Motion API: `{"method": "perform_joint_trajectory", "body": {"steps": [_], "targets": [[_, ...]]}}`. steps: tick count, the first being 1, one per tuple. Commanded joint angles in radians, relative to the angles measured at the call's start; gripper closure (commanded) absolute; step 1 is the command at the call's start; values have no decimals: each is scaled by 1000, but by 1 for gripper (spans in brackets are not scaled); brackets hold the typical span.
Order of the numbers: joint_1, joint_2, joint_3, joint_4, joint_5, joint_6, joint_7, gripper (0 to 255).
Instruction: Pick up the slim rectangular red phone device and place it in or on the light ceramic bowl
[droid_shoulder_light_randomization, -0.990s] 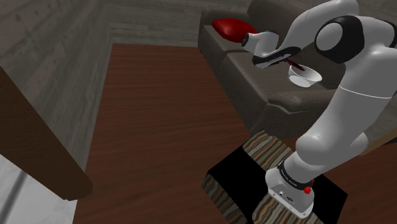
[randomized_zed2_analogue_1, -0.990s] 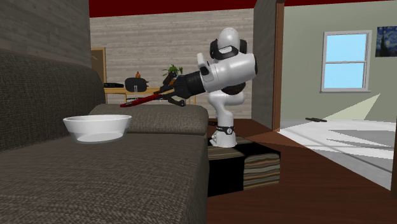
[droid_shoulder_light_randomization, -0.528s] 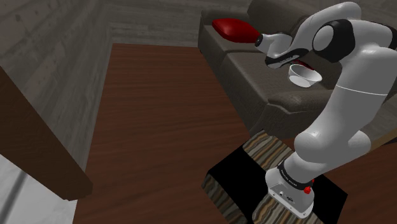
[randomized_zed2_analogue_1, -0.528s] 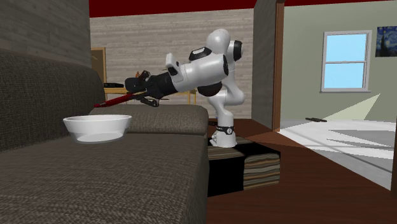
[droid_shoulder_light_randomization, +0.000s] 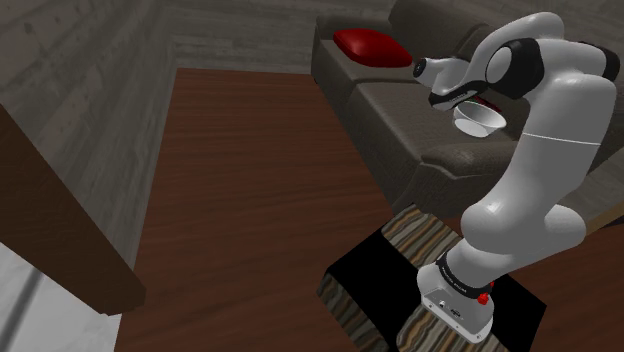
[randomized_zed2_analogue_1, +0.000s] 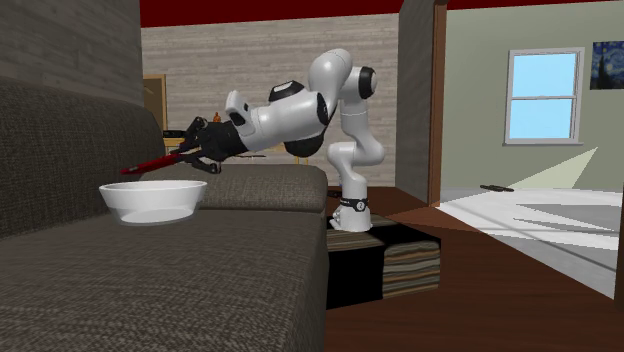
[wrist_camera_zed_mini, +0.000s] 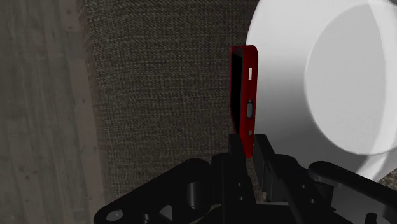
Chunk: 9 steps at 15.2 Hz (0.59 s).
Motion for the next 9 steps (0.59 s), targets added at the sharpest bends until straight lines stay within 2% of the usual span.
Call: {"method": "perform_joint_trajectory", "body": {"steps": [1,9], "targets": [[-2,15,-2,-3,-7,7,20,255],[-3,77,-3,-9,-27,20,92,255]]}}
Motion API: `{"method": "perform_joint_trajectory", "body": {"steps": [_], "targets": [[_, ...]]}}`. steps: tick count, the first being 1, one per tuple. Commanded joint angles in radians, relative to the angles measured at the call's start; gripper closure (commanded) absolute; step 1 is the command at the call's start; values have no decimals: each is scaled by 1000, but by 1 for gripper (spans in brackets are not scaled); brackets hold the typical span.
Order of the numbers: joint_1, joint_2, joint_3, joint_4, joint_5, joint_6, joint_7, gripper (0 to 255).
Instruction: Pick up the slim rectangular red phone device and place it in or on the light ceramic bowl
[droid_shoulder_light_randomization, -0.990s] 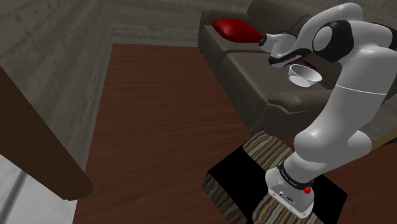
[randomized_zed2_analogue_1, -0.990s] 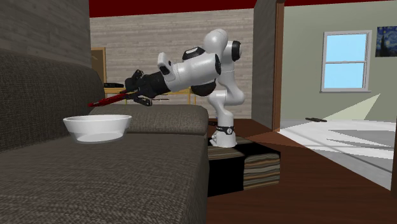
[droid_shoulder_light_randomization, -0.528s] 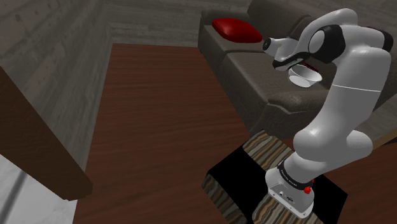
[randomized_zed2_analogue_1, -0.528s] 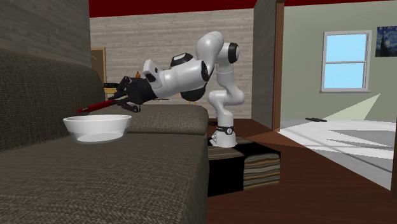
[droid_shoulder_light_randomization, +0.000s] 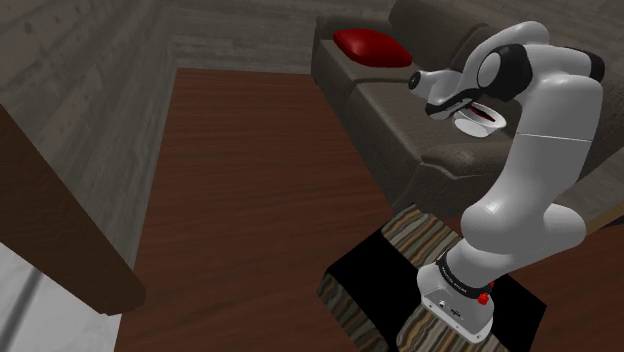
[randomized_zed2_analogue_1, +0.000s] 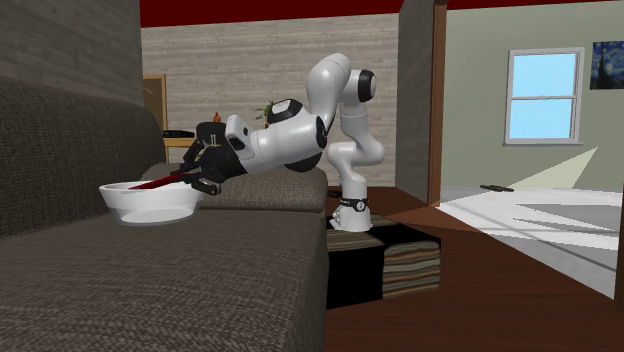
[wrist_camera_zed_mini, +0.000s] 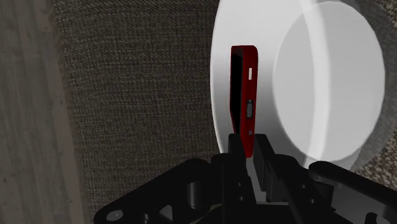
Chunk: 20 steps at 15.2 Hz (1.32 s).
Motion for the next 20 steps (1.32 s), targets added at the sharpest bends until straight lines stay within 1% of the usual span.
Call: {"method": "perform_joint_trajectory", "body": {"steps": [1,9,10,15,18,19,20], "targets": [[1,18,0,2,-4,1,19,255],[-2,18,4,2,-5,0,19,255],[-3,16,4,0,-6,1,19,0],[-6,18,9,2,-7,-2,19,0],[36,-29,39,-40,16,-66,19,0],[46,-40,48,-48,22,-84,18,0],[46,-40,49,-48,22,-84,18,0]]}}
